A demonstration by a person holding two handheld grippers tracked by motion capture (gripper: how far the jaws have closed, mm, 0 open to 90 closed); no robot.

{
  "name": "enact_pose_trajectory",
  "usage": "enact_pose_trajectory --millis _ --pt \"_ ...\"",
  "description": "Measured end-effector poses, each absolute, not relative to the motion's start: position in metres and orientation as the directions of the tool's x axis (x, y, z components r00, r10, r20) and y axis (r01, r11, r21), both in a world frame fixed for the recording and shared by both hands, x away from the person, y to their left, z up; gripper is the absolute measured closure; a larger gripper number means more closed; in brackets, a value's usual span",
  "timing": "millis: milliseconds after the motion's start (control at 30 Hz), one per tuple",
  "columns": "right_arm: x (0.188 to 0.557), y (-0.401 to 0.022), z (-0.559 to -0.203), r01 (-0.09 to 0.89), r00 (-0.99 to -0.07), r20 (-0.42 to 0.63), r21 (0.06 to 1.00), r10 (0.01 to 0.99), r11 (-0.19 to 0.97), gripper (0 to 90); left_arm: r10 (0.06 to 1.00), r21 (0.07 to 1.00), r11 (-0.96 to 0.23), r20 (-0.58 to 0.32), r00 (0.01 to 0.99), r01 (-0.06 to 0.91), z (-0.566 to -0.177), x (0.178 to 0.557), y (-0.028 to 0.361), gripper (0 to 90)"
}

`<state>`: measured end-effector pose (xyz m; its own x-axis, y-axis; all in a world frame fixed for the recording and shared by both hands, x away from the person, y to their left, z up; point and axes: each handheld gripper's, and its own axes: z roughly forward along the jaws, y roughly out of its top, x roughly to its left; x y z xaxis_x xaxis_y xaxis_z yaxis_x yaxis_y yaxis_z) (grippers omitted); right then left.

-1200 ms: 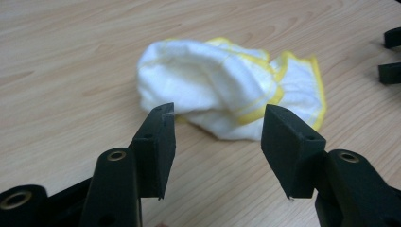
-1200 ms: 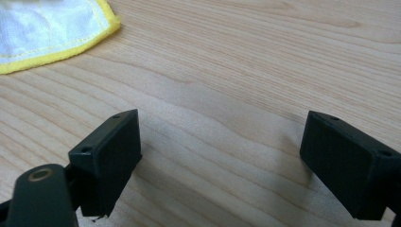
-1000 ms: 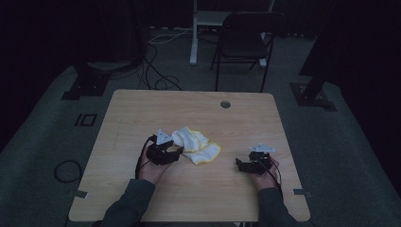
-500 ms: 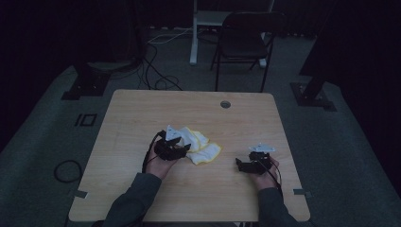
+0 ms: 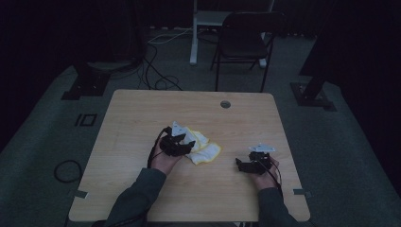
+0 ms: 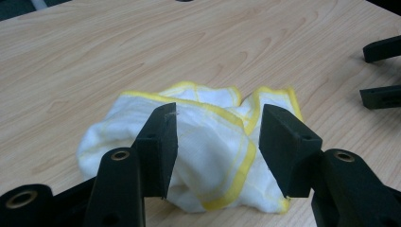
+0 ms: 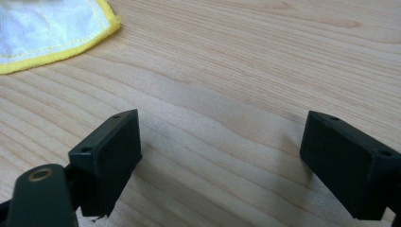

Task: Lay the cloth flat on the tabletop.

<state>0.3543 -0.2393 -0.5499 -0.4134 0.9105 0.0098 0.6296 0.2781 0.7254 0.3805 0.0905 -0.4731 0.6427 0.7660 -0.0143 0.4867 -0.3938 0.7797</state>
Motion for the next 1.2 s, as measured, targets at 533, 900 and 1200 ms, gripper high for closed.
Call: enact_pose_trajectory --millis 533,900,1200 --pt "0.354 -0.239 -0.550 0.628 -0.421 0.008 0.724 0.907 0.285 13.2 0.763 0.762 -0.422 0.007 0.646 0.490 -0.480 0.397 0.078 53.2" --pt "0.354 -0.239 -0.550 0.627 -0.421 0.008 0.725 0.907 0.285 13.2 0.766 0.752 -0.432 0.014 0.643 0.498 -0.484 0.409 0.064 56.0" --pt "0.354 -0.239 -0.550 0.627 -0.421 0.008 0.725 0.907 0.285 13.2 0.761 0.731 -0.473 0.057 0.647 0.492 -0.491 0.419 0.048 54.4"
